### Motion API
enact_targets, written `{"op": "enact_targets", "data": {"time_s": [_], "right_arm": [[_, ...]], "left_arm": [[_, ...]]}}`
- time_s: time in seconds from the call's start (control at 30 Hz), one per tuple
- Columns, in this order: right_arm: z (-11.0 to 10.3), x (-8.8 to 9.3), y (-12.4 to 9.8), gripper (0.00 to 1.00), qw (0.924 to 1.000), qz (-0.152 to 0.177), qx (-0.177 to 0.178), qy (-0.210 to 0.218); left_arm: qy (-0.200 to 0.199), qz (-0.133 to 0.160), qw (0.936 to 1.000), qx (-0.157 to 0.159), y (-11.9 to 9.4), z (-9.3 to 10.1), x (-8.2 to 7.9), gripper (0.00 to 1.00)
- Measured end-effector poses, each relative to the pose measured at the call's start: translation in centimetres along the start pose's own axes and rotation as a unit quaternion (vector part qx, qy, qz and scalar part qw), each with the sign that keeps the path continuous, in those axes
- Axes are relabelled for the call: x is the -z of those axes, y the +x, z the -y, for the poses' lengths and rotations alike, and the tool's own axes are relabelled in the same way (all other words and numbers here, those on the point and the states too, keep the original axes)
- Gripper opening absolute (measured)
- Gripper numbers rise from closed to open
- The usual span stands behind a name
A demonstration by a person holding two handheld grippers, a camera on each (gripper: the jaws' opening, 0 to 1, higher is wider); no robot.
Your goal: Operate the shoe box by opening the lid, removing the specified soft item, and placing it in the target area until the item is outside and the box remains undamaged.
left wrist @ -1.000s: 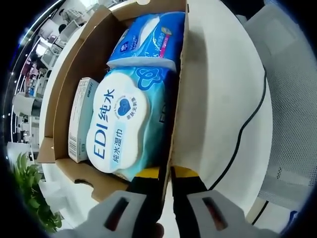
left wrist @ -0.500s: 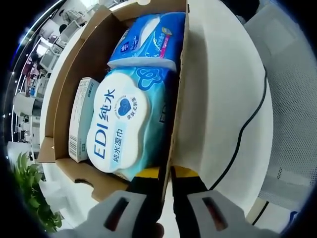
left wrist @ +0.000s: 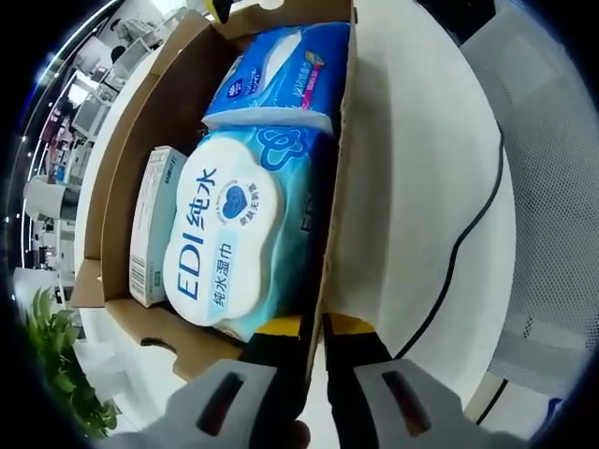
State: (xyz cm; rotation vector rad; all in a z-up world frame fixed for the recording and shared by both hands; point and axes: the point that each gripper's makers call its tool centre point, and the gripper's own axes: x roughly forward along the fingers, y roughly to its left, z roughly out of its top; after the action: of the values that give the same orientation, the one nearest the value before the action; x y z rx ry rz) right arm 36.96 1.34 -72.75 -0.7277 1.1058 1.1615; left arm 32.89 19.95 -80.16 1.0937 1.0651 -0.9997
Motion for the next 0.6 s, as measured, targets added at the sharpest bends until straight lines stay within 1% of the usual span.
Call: {"op": "enact_targets", "data": {"time_s": [0.13, 0.17, 0.33, 0.47, 0.5, 0.53, 0.6], "right_arm": [[0.0, 0.2, 0.7, 0.69, 0.9999, -0.010, -0.001, -0.004], [0.4, 0.5, 1.2, 0.69, 0.9999, -0.011, -0.002, -0.006], [0.4, 0.4, 1.1, 0.72, 0.9999, -0.011, -0.003, -0.008], [0.6, 0.3, 1.1, 0.72, 0.9998, -0.012, 0.005, -0.015], [1.2, 0.2, 1.3, 0.73, 0.9998, -0.006, 0.006, -0.016], [1.2, 0.1, 1.5, 0.73, 0.9998, -0.004, 0.005, -0.018], [0.9, 0.4, 1.9, 0.73, 0.9996, -0.013, -0.001, -0.024]], "left_arm": [[0.000, 0.000, 1.0000, -0.001, -0.1, 0.0, 0.0, 0.06], [0.000, 0.001, 1.0000, -0.001, -0.1, 0.0, 0.0, 0.06], [-0.002, 0.000, 1.0000, -0.002, -0.1, 0.0, 0.0, 0.06], [-0.002, 0.001, 1.0000, -0.002, -0.1, 0.0, 0.0, 0.06], [-0.001, 0.001, 1.0000, -0.002, -0.1, 0.0, 0.0, 0.06], [0.000, 0.001, 1.0000, -0.002, -0.1, 0.0, 0.0, 0.06], [-0.001, 0.001, 1.0000, -0.001, 0.0, 0.0, 0.0, 0.06]]}}
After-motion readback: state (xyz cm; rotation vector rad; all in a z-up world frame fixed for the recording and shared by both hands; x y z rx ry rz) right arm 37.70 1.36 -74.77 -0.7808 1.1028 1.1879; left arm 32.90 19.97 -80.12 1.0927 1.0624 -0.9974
